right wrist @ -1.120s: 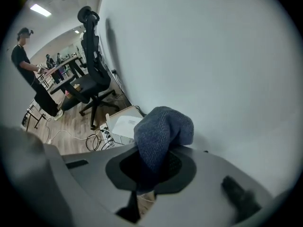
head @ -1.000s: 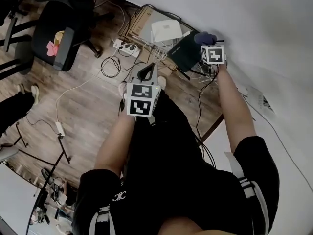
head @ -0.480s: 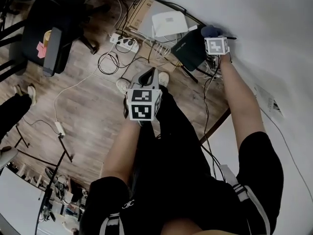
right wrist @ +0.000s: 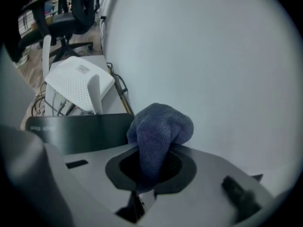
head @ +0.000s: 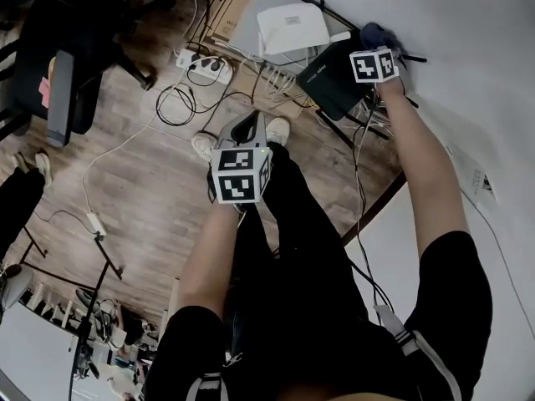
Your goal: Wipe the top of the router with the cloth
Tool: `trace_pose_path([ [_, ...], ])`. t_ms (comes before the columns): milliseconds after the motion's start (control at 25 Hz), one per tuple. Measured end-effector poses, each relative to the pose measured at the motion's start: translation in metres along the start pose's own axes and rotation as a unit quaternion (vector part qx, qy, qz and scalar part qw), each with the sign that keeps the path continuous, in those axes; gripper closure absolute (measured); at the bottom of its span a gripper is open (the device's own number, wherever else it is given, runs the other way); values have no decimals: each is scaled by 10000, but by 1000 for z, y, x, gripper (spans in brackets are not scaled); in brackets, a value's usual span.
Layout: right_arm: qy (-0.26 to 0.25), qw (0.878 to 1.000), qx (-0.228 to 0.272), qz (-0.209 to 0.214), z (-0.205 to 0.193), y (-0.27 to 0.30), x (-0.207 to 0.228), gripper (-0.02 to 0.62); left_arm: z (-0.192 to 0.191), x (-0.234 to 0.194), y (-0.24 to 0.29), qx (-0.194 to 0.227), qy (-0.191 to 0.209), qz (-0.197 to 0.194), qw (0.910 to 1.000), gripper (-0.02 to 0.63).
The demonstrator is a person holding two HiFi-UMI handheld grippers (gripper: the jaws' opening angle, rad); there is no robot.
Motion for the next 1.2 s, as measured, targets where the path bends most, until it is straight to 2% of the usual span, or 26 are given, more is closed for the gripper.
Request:
trace_pose_path([
  [160, -487, 9988, 68, 78, 0, 9, -12, 551, -24, -6, 2, -99, -121, -8, 9999, 595],
  [320, -1225, 9918, 177, 316, 1, 11, -33, 551, -47, -9, 9, -194, -249, -84, 9995, 595],
  [600, -1736, 9834, 277, 443, -1, 12, -50, 551, -58, -13, 18, -166, -252, -183, 9994, 595],
  [760, -1985, 9764, 334, 785, 1, 3, -64, 551, -55, -18, 14, -144, -250, -189, 9994, 595],
  [960, -2290, 9685, 374, 901, 2, -9, -78, 551, -51, -20, 11, -142, -205, -209, 9995, 595],
  [1040, -2486, 9631, 355, 969, 2, -13, -84, 551, -51, -21, 11, -162, -196, -230, 9994, 595],
  [1200, -3038, 9445, 314, 1207, 3, -25, -100, 551, -53, -24, 10, -232, -157, -294, 9992, 595],
])
Point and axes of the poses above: the fingertips, and each gripper's own axes: y forward along the fingers, x to its right, z out of its top, the point moved 7 cm from there along -y, backward along the fingers, and after that the axes turned 12 degrees about x, right-handed, at the moved point
